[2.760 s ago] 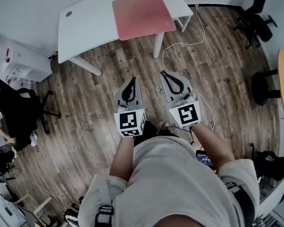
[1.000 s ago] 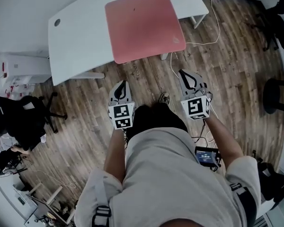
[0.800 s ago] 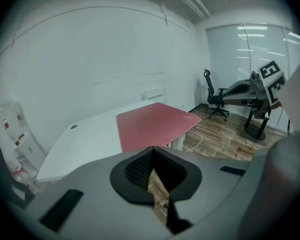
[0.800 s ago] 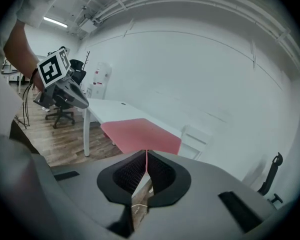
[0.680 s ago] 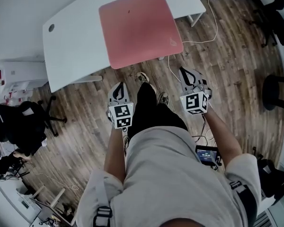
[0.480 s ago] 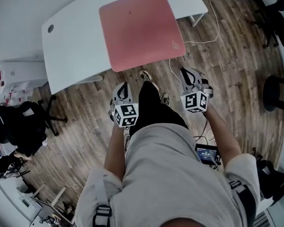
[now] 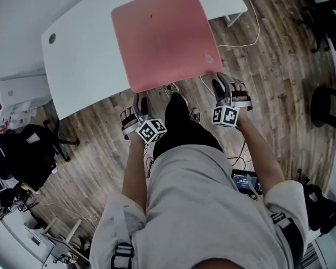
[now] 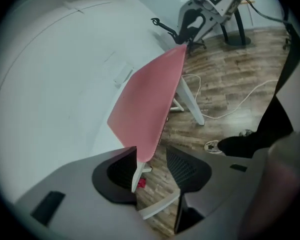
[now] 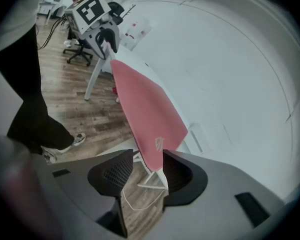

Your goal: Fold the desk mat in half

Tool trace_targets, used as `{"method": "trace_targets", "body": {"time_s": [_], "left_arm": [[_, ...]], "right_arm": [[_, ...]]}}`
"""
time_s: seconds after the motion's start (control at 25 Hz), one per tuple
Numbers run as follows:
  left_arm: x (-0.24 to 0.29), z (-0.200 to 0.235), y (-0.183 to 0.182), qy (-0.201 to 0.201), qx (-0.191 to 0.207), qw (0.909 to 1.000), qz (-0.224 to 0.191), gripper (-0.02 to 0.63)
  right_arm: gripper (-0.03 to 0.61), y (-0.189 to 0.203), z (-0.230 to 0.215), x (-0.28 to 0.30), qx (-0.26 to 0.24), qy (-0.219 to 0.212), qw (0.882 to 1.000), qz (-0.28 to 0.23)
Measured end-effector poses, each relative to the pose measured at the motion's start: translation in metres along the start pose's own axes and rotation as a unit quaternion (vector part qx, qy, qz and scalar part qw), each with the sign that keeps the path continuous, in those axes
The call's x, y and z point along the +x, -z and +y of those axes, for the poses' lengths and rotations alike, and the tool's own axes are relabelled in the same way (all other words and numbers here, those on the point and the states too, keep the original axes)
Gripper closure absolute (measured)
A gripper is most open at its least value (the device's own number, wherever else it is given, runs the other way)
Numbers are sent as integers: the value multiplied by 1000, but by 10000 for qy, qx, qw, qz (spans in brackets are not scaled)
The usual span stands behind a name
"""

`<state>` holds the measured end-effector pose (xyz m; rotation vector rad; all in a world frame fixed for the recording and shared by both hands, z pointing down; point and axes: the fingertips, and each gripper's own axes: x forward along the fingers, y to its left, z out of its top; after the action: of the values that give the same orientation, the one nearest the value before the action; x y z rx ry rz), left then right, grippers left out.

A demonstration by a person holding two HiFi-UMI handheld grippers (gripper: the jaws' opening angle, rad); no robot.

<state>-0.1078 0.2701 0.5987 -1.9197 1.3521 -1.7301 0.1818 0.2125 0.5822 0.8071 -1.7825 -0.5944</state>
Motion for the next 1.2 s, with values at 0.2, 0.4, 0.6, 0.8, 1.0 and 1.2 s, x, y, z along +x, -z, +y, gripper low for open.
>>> {"method": "trace_targets", "body": {"time_s": [0.2,0.4,0.6,0.8,1.0,1.2], "left_arm": [[22,-5,5,-272,692,9972,-26,420],[28,0,6,-356,710,9968,123,420],[29,7,1,-559,758,9956,19,457],[31,2,3,-471,949,9944,35,530],[27,7,1,-395,769,9963,-6,553],[19,17,-6,-427,489,9979,-29,585]], "right_arm": [[362,15,8,24,-614,-2,9974,379],[362,20,1,38,-659,166,9955,665],[380,16,-6,40,-618,330,9959,573],[457,9,-7,36,-661,317,9963,443],[515,5,-16,31,-571,457,9970,254],[525,3,-21,27,-419,322,9984,214]]}}
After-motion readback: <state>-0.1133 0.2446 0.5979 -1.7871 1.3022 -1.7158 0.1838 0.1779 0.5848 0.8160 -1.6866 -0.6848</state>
